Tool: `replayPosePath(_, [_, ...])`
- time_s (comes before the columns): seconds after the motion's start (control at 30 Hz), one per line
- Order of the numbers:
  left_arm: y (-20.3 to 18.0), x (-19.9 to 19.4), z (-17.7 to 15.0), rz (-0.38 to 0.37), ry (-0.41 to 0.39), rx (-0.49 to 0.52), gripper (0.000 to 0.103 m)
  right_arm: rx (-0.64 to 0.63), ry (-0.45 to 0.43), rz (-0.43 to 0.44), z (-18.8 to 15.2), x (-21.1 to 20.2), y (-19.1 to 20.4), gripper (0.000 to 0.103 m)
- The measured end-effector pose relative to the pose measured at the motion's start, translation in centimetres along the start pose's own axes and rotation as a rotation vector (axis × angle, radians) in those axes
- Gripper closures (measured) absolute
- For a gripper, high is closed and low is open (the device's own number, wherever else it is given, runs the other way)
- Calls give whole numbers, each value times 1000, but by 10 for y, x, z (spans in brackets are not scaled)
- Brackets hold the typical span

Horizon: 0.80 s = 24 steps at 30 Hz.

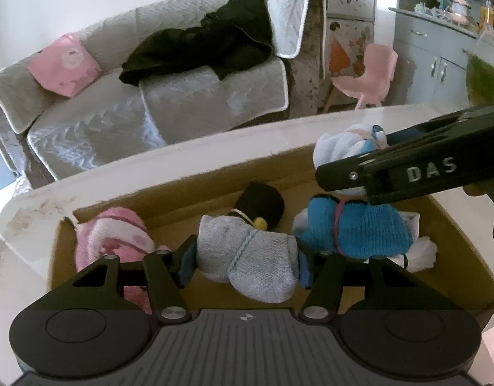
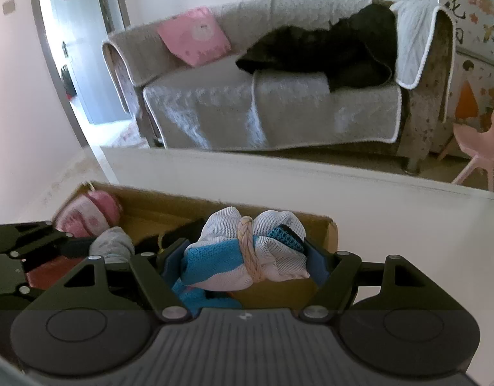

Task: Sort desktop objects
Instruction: 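Lower both bundles into the tray and open both grippers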

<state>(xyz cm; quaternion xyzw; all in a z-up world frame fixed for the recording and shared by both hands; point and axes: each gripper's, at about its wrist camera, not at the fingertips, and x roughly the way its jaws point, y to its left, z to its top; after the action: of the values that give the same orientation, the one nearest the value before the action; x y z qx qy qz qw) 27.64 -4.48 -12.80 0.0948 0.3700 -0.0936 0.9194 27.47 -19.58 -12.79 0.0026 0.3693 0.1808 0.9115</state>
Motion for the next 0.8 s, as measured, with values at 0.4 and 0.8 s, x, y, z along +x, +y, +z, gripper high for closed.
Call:
replayPosePath(0.4, [-1, 10, -11, -10, 91, 33, 24, -3, 19, -16, -5, -1, 7, 9])
replayPosePath(0.8, [-11, -13, -40, -20, 118, 40, 19, -29, 72, -52, -45, -22, 36, 5])
